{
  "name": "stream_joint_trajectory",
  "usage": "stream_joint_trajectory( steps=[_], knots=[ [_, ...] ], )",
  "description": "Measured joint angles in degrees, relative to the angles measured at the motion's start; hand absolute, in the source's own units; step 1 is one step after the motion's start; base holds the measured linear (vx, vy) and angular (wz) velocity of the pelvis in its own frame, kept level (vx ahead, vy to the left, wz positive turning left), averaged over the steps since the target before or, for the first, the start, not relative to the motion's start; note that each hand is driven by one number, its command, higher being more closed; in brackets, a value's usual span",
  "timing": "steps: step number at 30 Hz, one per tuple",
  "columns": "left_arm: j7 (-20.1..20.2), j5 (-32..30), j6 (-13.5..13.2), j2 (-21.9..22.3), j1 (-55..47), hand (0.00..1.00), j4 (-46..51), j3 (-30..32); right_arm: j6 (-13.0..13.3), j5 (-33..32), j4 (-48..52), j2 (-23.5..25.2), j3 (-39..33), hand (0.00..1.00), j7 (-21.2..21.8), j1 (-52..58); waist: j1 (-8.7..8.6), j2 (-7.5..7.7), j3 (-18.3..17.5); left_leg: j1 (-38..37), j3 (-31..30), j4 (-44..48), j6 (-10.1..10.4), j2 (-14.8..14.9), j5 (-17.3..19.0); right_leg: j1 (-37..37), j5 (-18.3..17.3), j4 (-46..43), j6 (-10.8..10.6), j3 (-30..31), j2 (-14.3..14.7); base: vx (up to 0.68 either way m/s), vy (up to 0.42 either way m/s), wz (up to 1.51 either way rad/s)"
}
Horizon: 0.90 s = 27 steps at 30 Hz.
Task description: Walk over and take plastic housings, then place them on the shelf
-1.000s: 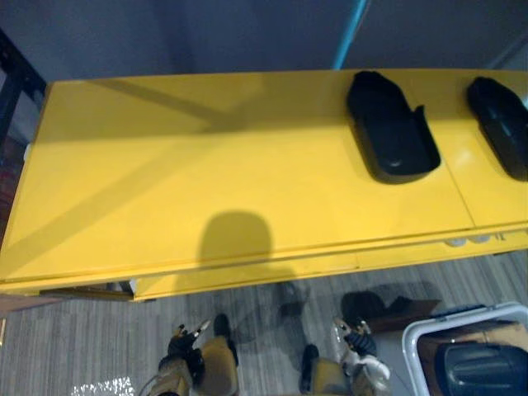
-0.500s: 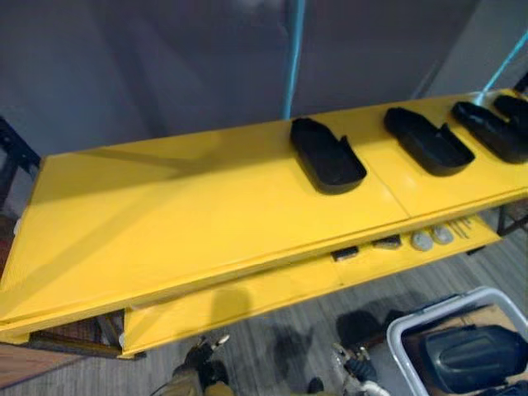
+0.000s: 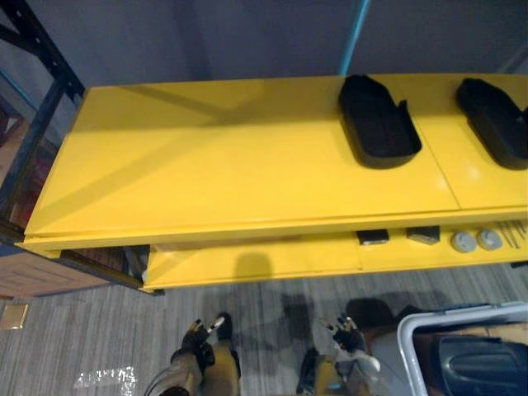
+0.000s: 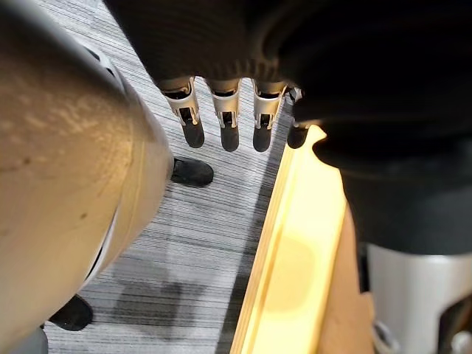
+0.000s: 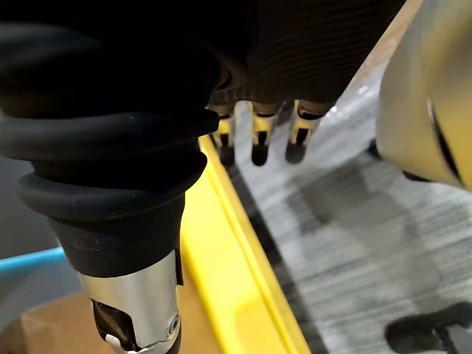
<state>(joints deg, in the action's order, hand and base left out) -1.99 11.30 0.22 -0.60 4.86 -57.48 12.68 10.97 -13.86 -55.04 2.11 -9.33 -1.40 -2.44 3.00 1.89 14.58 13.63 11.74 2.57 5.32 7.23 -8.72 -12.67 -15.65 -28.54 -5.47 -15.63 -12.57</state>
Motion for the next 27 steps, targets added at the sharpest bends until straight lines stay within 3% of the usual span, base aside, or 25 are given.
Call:
stream_joint_trajectory(
  steps=[18, 27],
  knots=[
    [-0.6, -0.4, -1.7, 0.3, 0.9, 0.0, 0.0, -5.0, -0.3, -0.1, 0.8, -0.2, 0.8, 0.0, 0.0, -2.3, -0.03, -0.03, 0.8, -0.6, -0.9, 3.8, 0.1, -0.9, 3.3, 4.0, -0.8, 1.7, -0.7, -1.4, -1.3, 0.05, -0.009, 0.04],
    [-2.5, -2.2, 1.0, 0.3, 0.9, 0.0, -0.1, -3.9, -0.8, -1.0, 0.6, 0.1, -0.4, 0.0, 0.1, -1.1, -0.16, 0.2, 0.9, -4.1, 0.8, 2.6, 0.2, 0.0, 4.4, 9.2, 3.0, 9.5, -1.3, -0.9, 0.4, 0.05, 0.023, -0.1]
  ],
)
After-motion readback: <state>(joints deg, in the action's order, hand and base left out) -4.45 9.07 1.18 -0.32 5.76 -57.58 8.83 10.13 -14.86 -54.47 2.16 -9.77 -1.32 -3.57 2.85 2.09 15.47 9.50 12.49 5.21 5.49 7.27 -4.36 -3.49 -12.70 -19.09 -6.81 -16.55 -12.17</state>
